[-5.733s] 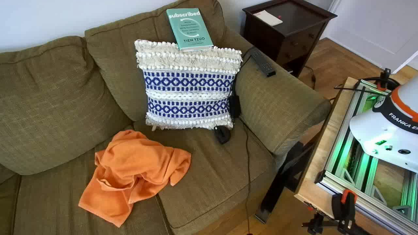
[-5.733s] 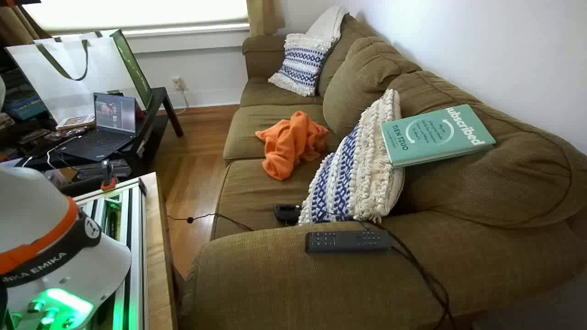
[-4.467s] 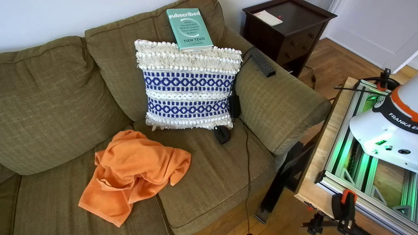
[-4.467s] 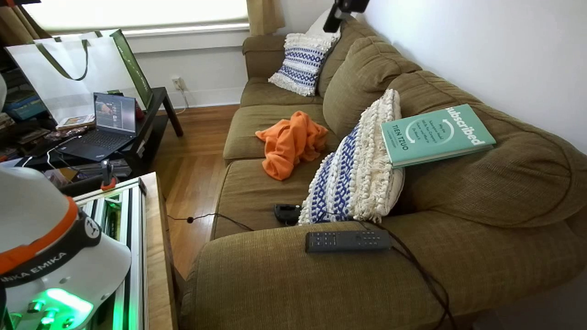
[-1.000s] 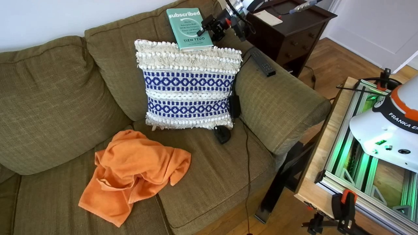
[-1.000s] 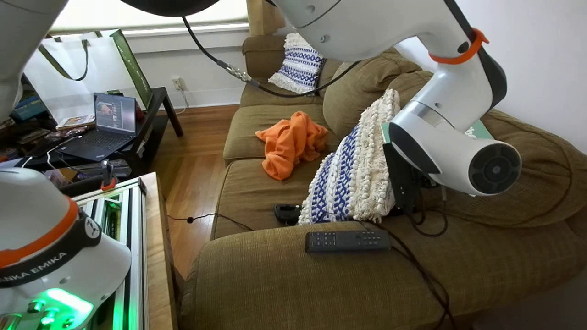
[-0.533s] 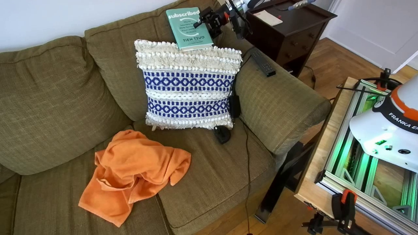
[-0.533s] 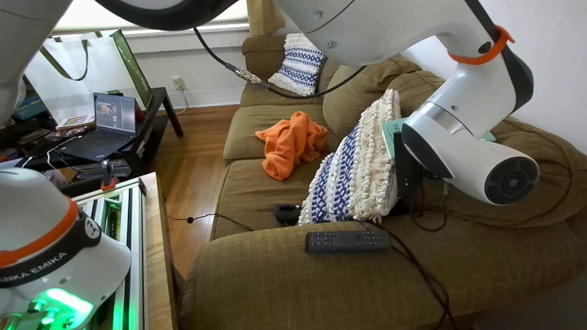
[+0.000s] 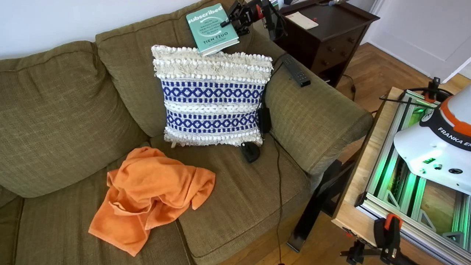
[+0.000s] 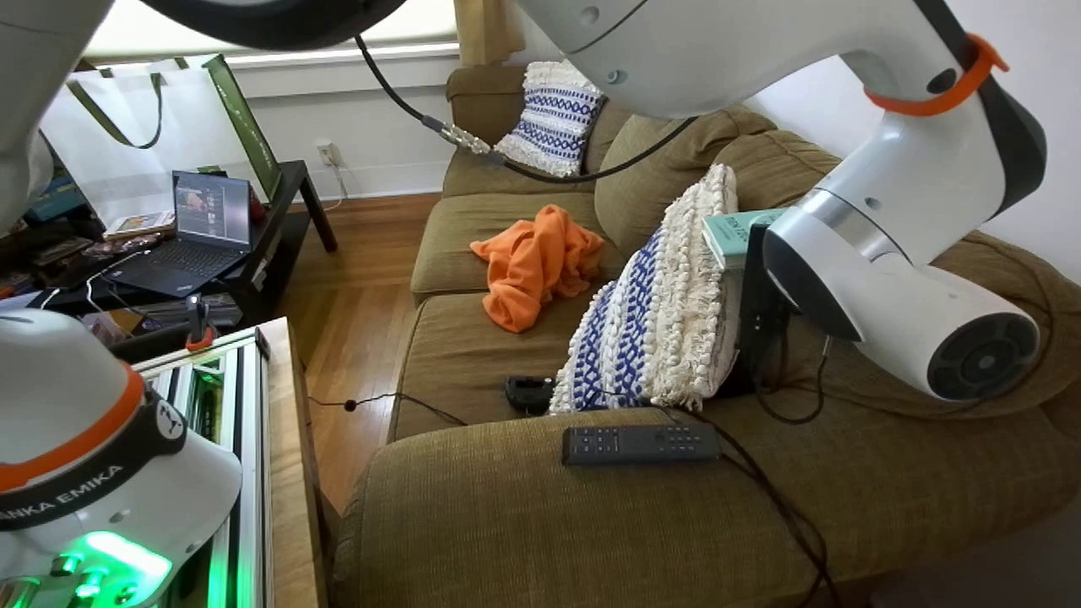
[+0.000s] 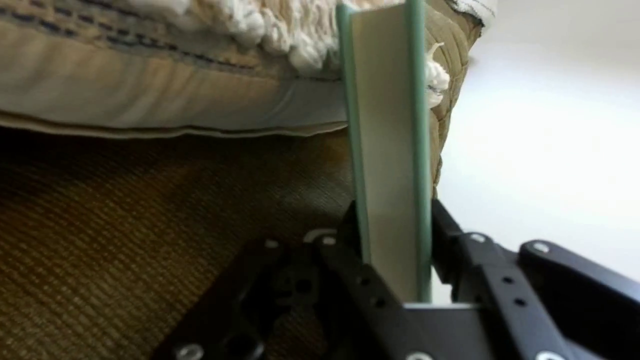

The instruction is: Pick up the book and place it on the side table to the right

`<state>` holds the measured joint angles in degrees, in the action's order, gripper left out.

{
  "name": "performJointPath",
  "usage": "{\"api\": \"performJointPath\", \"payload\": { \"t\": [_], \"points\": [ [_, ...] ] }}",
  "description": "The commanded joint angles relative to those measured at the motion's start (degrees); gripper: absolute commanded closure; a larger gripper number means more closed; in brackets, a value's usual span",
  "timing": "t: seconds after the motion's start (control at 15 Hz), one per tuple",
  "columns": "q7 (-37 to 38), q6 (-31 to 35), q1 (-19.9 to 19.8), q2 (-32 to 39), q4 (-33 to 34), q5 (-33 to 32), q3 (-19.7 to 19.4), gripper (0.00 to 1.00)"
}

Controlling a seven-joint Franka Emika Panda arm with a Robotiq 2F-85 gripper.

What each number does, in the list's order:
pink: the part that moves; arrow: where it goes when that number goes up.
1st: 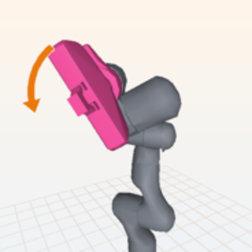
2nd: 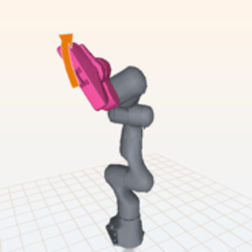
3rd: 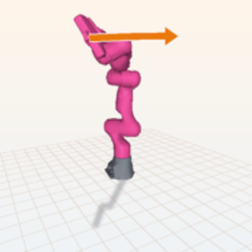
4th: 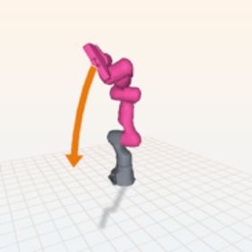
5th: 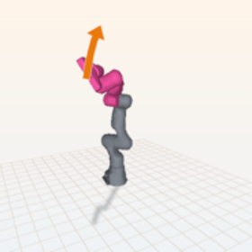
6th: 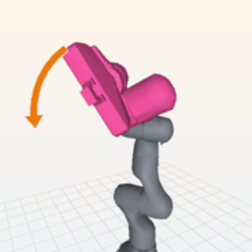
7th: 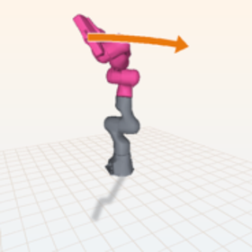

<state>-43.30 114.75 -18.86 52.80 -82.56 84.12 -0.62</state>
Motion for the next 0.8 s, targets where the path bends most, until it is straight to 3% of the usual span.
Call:
{"api": "performJointPath", "payload": {
  "t": [0.0,0.33,0.73],
  "points": [
    [5.3,-4.4,-0.5,-4.8,-3.0,1.6,-0.4,0.92],
    [13.7,-3.6,-2.4,-7.4,-1.8,7.7,-1.9,0.93],
    [14.2,3.2,-5.3,-6.6,-1.5,18.7,-5.9,0.93]
  ]
}}
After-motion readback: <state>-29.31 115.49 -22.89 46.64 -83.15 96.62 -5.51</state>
